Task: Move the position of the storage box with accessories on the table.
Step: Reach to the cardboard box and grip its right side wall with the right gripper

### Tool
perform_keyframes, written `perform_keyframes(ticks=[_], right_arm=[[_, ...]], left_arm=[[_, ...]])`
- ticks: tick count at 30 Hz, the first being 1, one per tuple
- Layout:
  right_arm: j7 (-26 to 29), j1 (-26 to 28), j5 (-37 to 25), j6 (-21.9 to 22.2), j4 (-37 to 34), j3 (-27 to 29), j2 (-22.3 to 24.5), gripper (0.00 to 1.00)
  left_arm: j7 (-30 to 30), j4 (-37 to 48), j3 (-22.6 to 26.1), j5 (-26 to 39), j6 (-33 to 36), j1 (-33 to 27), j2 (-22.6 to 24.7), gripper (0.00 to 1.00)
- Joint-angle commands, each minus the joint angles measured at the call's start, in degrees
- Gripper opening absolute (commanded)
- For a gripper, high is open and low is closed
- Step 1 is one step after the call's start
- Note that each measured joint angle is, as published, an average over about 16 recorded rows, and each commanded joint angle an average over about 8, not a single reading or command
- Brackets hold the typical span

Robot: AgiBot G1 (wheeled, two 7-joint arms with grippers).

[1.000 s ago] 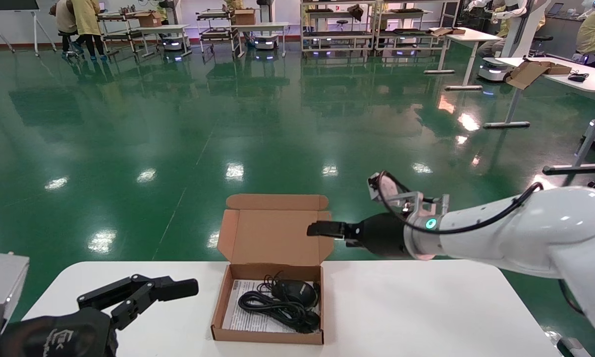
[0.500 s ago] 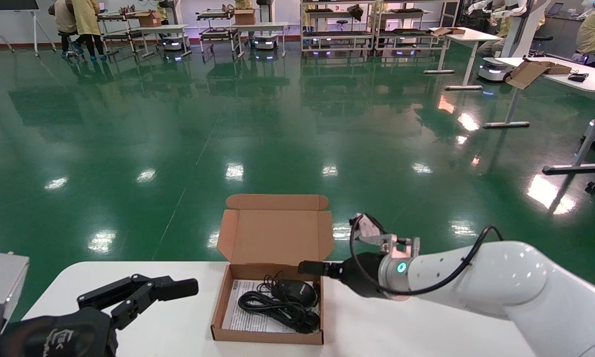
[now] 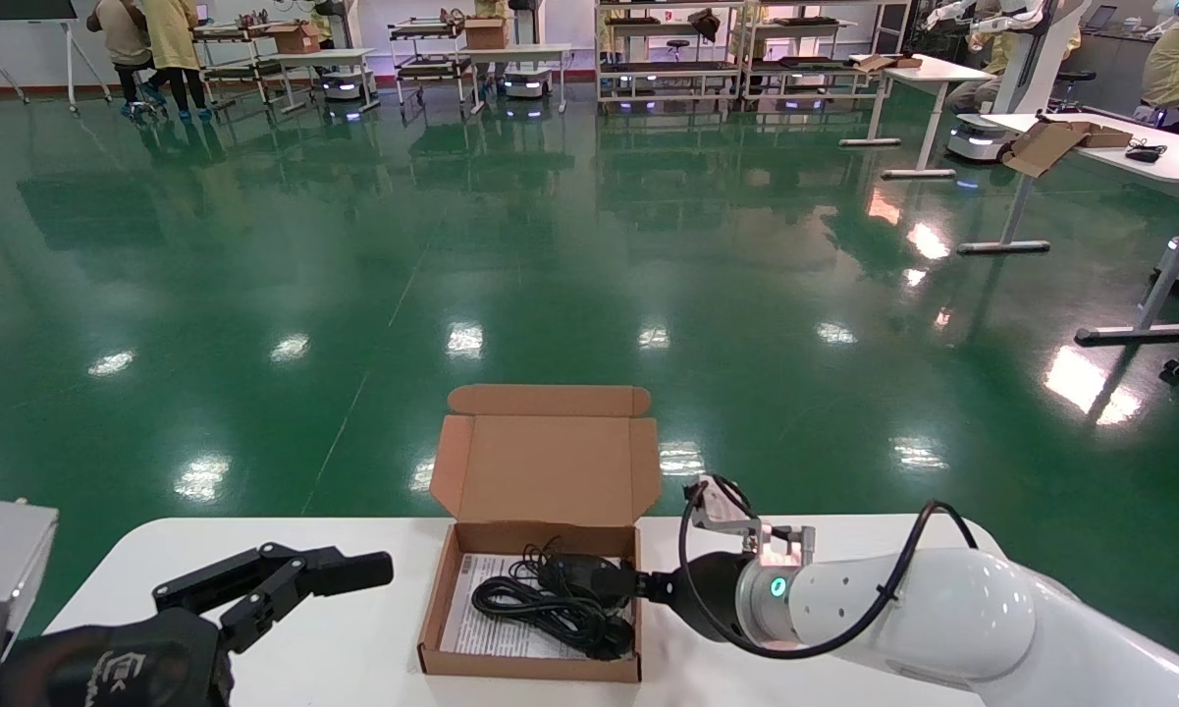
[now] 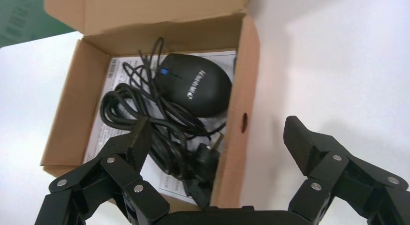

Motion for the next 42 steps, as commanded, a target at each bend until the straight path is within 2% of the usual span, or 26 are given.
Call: perform_keyframes(ticks=[1,5,6,13,14,42], right_arm=[[0.4,-0.4,0.2,0.7,0.0,-0.8,0.1,1.0],[0.5,-0.9,1.0,1.4,-0.1,-1.8,0.1,0.98],[0.5,-1.0,1.1,1.5,-0.1,-2.0,0.1,0.9],[-0.5,-1.4,2.7,2.2,0.0,-3.3,0.1,0.05],[-0.7,-1.4,3.0,2.3,0.0,-3.4,0.1,0.01],[-4.7,-0.8,8.9,1.7,-2.8,-6.5,0.3,0.0]], left_arm=[[0.0,0.0,0.0,0.0,0.0,0.0,0.0,1.0],[0.0,0.0,0.0,0.0,0.0,0.0,0.0,1.0],[0.0,0.0,0.0,0.0,0.0,0.0,0.0,1.0],[0.0,0.0,0.0,0.0,0.0,0.0,0.0,1.0],[0.0,0.0,0.0,0.0,0.0,0.0,0.0,1.0],[0.0,0.0,0.0,0.0,0.0,0.0,0.0,1.0]])
